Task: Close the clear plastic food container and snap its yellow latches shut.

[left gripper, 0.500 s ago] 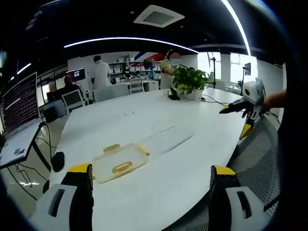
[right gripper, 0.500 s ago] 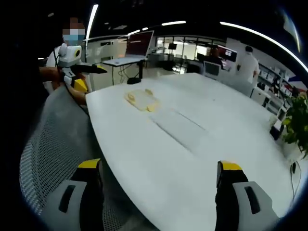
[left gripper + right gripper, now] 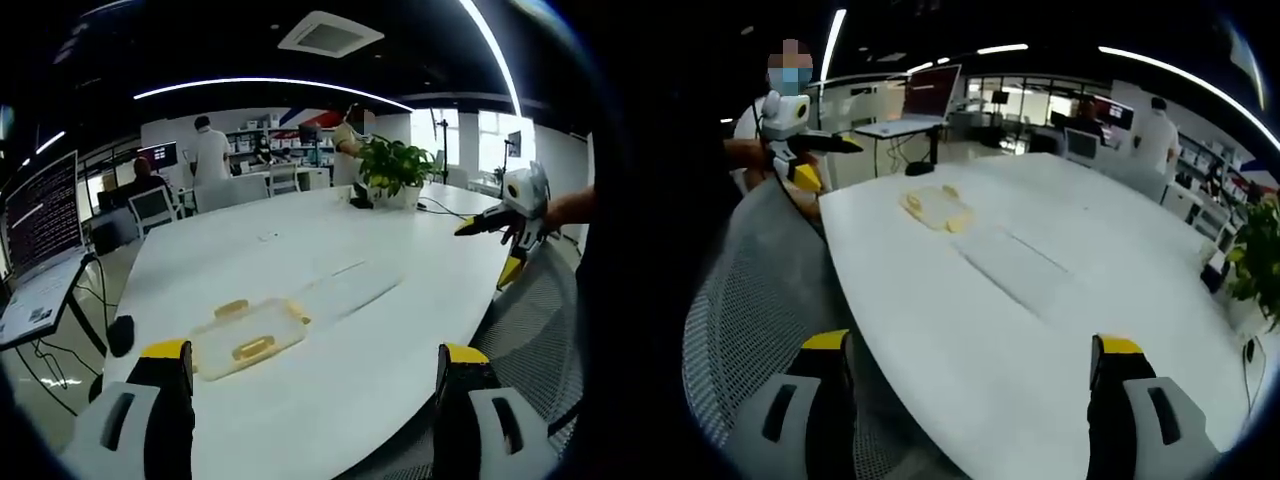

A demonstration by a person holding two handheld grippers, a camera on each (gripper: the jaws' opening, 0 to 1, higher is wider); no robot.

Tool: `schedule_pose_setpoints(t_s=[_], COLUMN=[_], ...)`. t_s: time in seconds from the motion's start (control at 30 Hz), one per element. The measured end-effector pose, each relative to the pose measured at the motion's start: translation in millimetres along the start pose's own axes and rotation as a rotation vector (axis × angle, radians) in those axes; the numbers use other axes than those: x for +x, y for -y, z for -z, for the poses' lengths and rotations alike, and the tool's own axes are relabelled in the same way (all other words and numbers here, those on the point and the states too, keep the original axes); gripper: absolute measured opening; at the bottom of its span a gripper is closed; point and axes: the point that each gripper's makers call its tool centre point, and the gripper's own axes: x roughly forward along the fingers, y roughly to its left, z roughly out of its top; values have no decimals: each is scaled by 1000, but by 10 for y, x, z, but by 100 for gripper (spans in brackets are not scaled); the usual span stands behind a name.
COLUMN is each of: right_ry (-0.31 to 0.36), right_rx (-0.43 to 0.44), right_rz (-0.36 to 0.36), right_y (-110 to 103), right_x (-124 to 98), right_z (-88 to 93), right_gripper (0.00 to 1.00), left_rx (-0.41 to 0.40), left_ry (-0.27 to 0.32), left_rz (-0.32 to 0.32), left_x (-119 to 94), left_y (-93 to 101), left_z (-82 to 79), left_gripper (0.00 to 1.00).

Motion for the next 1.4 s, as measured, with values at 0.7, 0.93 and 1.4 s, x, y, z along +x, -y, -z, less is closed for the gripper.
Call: schedule_pose_setpoints(t_s=[0.7,0.93,1.4], right_ry=[-5,-5,-3], right_rx=[2,5,31], right_rz=[1,0,23], right_y=[9,7,3], right_x=[-28,-19,-51], right_z=[18,16,67], right_gripper=[96,96,96], left_rx=[5,-1,-7], left_ry=[4,0,3], left_rz=[9,8,6], left_x=[20,20,8], left_y=[15,-1,-27], left_z=[-24,-1,4], left_gripper=[99,99,99])
